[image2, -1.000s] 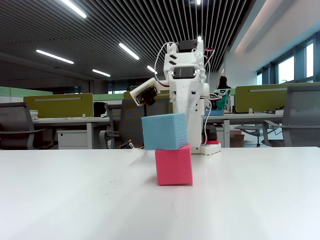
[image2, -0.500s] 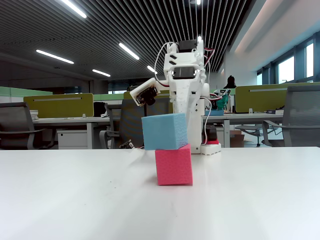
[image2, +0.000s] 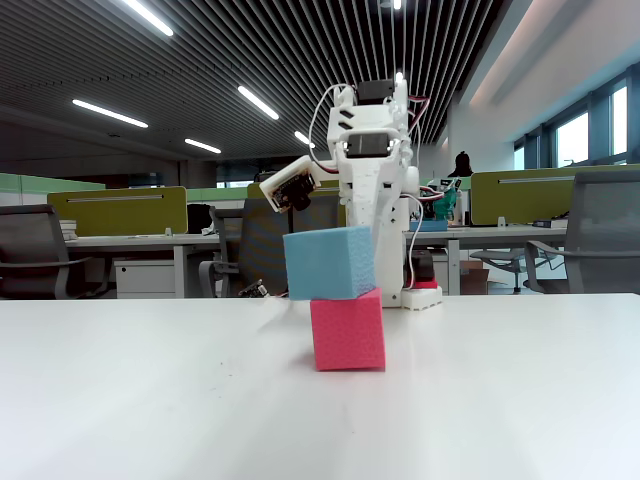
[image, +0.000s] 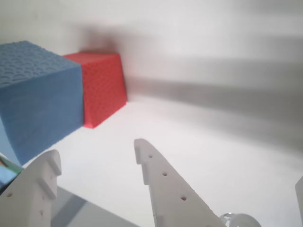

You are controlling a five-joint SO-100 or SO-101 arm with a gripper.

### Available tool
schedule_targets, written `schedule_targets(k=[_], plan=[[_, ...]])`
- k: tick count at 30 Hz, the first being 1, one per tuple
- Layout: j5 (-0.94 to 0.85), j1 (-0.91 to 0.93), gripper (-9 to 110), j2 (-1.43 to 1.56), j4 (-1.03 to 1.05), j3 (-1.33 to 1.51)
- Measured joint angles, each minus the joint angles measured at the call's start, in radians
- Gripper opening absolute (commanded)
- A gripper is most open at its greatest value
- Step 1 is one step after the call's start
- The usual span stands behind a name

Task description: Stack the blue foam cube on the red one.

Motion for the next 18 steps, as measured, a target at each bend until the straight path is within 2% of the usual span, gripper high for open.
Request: schedule_targets(k=[18], plan=[[0.0, 0.0, 20, 0.0, -0.011, 0.012]])
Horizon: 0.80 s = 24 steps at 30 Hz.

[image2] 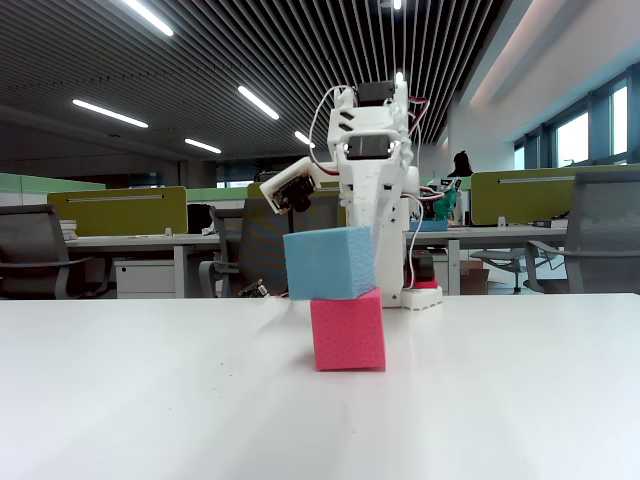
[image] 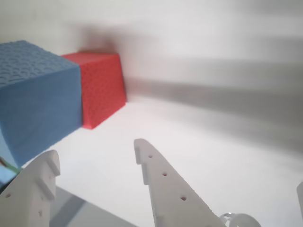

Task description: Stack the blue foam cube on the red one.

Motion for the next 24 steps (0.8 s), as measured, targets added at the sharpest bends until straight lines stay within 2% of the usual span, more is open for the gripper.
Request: schedule_targets(k=[24], plan=[[0.0, 0.0, 21, 0.0, -0.071, 0.0]])
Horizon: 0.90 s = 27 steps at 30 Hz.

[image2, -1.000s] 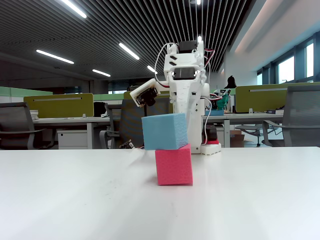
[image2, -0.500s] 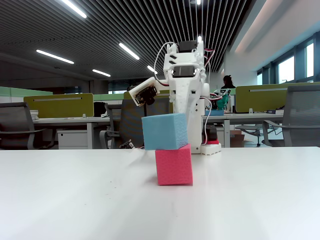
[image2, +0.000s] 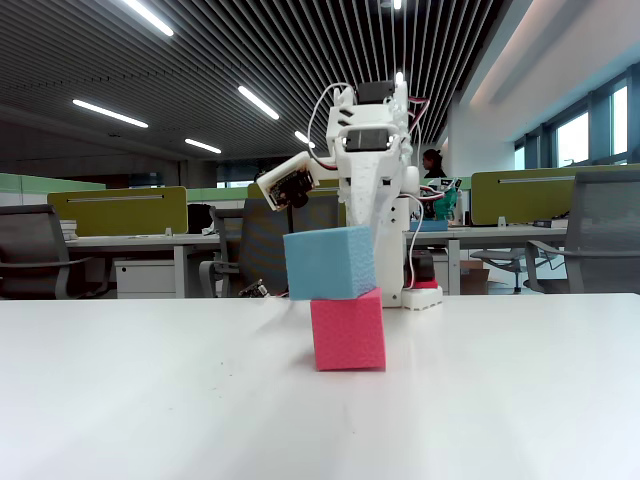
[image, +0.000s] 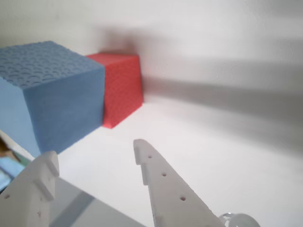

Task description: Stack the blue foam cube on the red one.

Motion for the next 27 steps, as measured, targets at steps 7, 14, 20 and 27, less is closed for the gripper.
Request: schedule_targets(k=[7, 14, 20, 27], plan=[[0.0, 0.0, 22, 0.0, -0.04, 0.0], [0.0, 0.0, 22, 0.0, -0.058, 0.0], [0.0, 0.0, 22, 0.0, -0.06, 0.0], [0.0, 0.0, 22, -0.003, -0.069, 0.0]])
